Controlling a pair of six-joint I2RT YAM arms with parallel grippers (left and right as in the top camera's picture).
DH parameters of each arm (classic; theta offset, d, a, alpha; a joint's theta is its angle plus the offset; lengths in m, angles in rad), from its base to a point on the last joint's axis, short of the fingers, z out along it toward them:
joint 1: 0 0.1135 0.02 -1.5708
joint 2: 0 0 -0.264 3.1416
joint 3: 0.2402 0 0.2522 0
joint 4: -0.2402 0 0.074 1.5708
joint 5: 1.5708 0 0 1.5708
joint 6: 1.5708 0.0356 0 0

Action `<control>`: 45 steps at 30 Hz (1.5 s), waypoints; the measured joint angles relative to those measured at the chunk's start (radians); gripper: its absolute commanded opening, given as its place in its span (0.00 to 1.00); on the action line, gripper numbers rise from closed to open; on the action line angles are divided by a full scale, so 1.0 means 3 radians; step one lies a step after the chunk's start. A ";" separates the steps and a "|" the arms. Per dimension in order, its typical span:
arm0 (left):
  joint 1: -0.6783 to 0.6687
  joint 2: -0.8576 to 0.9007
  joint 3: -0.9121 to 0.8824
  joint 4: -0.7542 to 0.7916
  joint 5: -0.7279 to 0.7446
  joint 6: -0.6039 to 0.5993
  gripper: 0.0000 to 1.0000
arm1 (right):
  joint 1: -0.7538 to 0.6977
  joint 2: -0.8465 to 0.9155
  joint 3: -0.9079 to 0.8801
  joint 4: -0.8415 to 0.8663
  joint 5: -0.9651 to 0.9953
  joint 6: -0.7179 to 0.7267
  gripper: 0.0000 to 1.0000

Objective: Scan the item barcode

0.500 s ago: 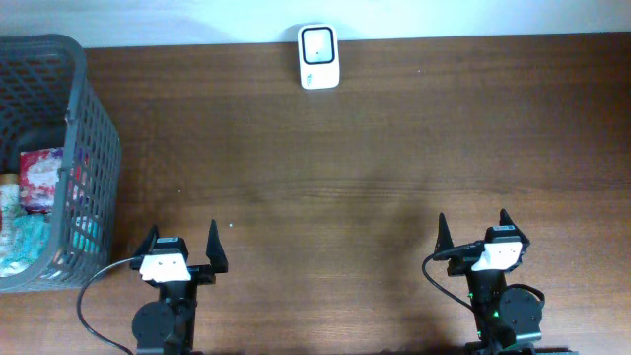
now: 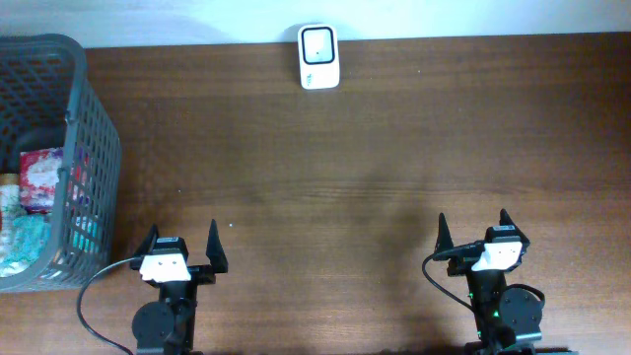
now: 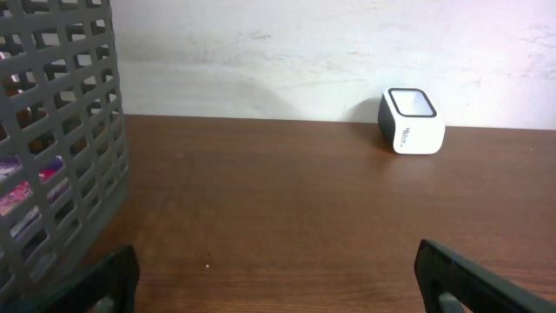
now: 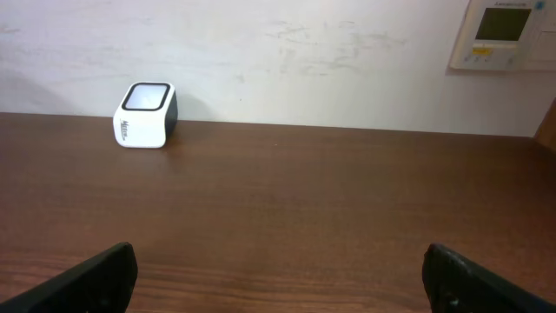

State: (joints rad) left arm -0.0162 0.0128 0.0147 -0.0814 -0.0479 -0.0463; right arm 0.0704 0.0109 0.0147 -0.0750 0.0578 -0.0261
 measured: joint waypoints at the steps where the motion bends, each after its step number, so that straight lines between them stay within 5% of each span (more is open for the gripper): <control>1: 0.0000 0.0000 0.0000 0.0000 0.0000 0.0000 0.99 | 0.0000 0.0001 0.0000 0.0000 0.0000 0.0001 0.99; 20: 0.0000 0.0000 0.0000 0.0062 -0.0390 0.0001 0.99 | 0.0000 0.0001 0.0000 0.0000 0.0000 0.0000 0.98; 28: 0.0000 0.0000 -0.0017 0.1985 -0.0183 -0.0009 0.99 | 0.0000 0.0001 0.0000 0.0000 0.0000 0.0001 0.98; 34: 0.0000 -0.0003 -0.0010 0.2111 -0.0109 -0.0009 0.99 | 0.0000 0.0001 0.0000 0.0000 0.0000 -0.0001 0.99; 38: 0.0000 0.0167 0.0580 0.1390 -0.0097 0.0029 0.99 | 0.0000 -0.0004 0.0000 0.0001 0.0001 0.0001 0.98; 42: 0.0006 0.1400 0.2255 -0.0024 -0.0203 0.0336 0.99 | 0.0000 -0.0003 0.0000 0.0000 0.0000 0.0000 0.99; 45: 0.0010 0.1994 0.2879 -0.0439 0.0267 0.0450 0.99 | 0.0000 0.0001 0.0000 0.0000 0.0000 0.0000 0.99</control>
State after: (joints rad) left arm -0.0132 0.6109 0.8783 -0.2131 0.0322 0.0887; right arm 0.0704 0.0113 0.0147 -0.0750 0.0578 -0.0261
